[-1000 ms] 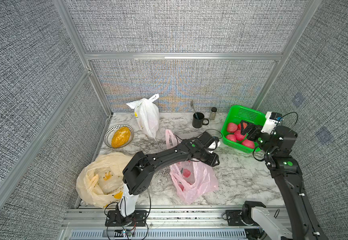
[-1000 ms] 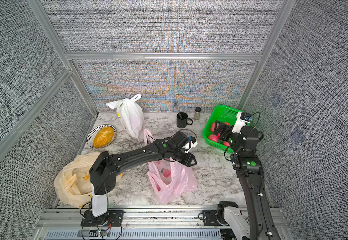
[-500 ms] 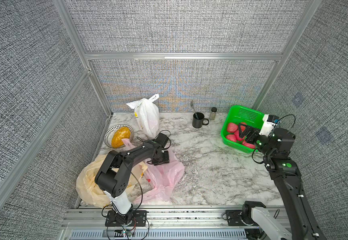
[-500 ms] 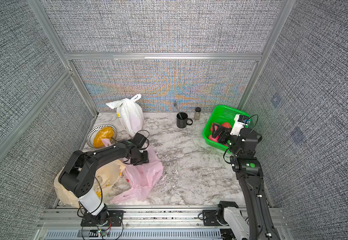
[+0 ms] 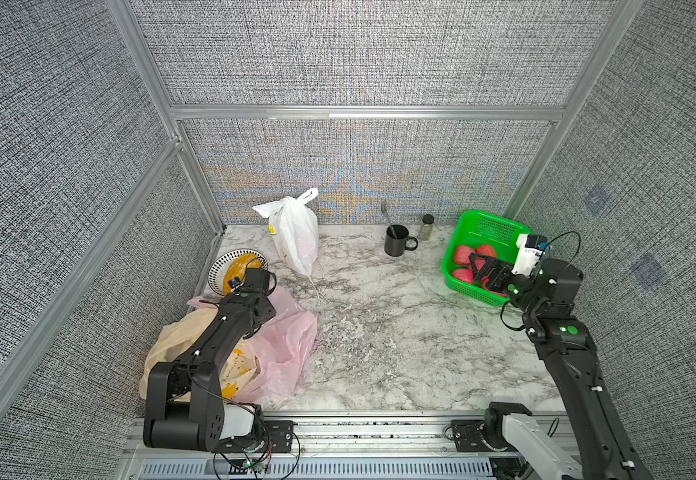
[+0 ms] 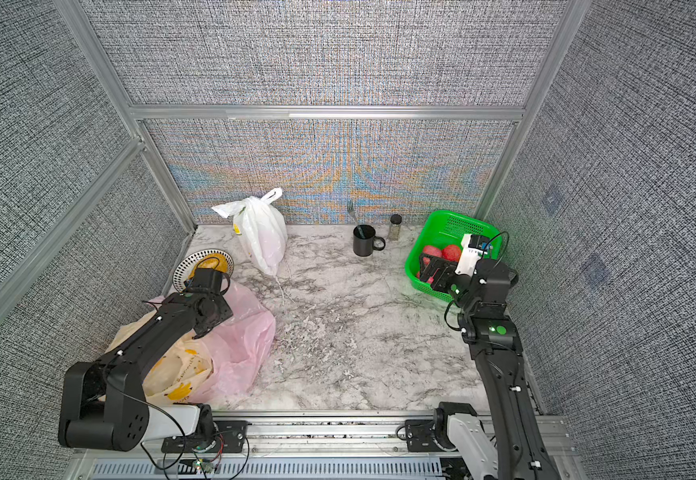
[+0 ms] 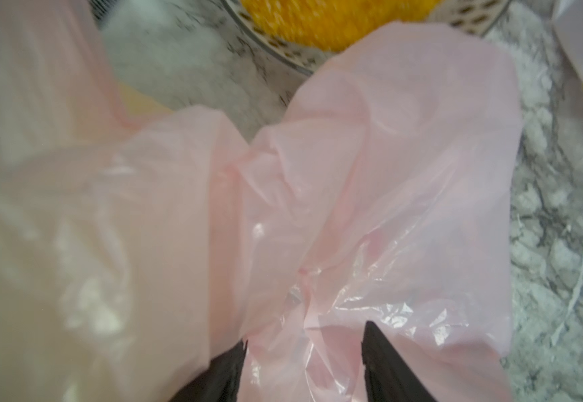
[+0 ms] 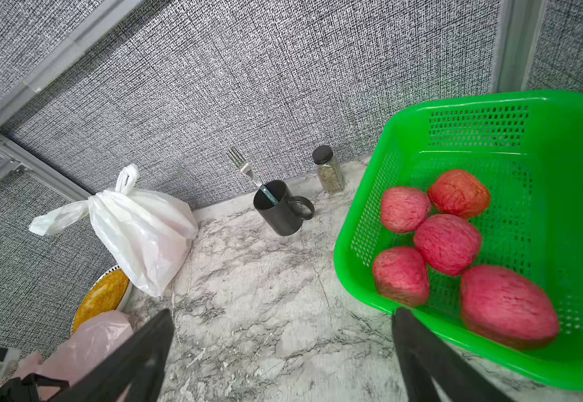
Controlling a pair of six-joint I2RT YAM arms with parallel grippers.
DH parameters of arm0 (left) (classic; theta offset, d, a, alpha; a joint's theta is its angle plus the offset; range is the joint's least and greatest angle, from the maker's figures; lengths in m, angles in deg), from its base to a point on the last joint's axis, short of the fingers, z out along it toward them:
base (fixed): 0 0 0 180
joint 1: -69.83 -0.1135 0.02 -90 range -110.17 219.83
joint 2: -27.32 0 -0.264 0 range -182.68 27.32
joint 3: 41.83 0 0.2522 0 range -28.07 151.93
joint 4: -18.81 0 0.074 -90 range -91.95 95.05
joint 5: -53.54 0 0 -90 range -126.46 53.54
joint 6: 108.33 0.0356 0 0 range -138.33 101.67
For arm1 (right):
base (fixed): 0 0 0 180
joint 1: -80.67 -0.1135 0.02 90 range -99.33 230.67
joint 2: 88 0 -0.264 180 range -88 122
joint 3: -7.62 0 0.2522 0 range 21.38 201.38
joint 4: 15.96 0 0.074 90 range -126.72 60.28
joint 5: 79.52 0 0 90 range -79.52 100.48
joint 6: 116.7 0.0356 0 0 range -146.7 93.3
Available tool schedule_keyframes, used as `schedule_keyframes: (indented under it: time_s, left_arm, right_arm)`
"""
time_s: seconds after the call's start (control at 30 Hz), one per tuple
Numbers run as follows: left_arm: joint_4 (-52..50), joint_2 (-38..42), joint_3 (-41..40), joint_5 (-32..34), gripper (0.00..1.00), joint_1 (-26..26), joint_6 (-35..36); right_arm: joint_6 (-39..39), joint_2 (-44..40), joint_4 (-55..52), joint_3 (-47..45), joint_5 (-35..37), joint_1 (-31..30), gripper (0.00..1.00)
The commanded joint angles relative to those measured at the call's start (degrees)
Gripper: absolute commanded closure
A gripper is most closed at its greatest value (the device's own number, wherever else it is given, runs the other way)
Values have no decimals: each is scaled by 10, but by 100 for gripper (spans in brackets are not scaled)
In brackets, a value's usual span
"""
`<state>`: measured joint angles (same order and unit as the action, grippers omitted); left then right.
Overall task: Untie the knot of a plastic bag & take out the apple
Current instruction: Move the plastic bag to the center of the board.
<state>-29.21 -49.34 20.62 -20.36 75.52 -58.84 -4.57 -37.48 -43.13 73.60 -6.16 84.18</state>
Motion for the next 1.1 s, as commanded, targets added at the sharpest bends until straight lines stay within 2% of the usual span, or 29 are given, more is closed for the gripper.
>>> schedule_keyframes:
  time_s: [0.0, 0.1, 0.3, 0.47, 0.57, 0.63, 0.67, 0.9, 1.07]
  left_arm:
    - [10, 12, 14, -18, 38, -7, 33]
    - [16, 53, 16, -70, 33, -1, 47]
    - [47, 181, 13, -115, 26, 15, 61]
    - [41, 185, 74, -142, 22, 30, 86]
    - [59, 143, 121, -132, 15, 41, 118]
    - [79, 97, 161, -124, 8, 40, 143]
    - [91, 73, 177, -124, 0, 41, 154]
    - [163, -161, 350, -103, 0, 43, 254]
    - [232, -281, 437, -64, 1, 45, 297]
  right_arm:
    - [0, -1, 18, -4, -20, 0, 2]
    - [0, -2, 19, -5, -27, -1, 2]
    - [2, 15, 32, -7, -44, -15, 2]
    - [8, 41, 54, -1, -42, -49, 2]
    - [5, 66, 57, 9, -29, -84, 2]
    - [5, 80, 63, 12, -23, -104, 2]
    - [5, 85, 65, 15, -21, -111, 2]
    - [5, 120, 70, 32, -13, -138, 2]
    - [2, 140, 67, 46, -12, -146, 2]
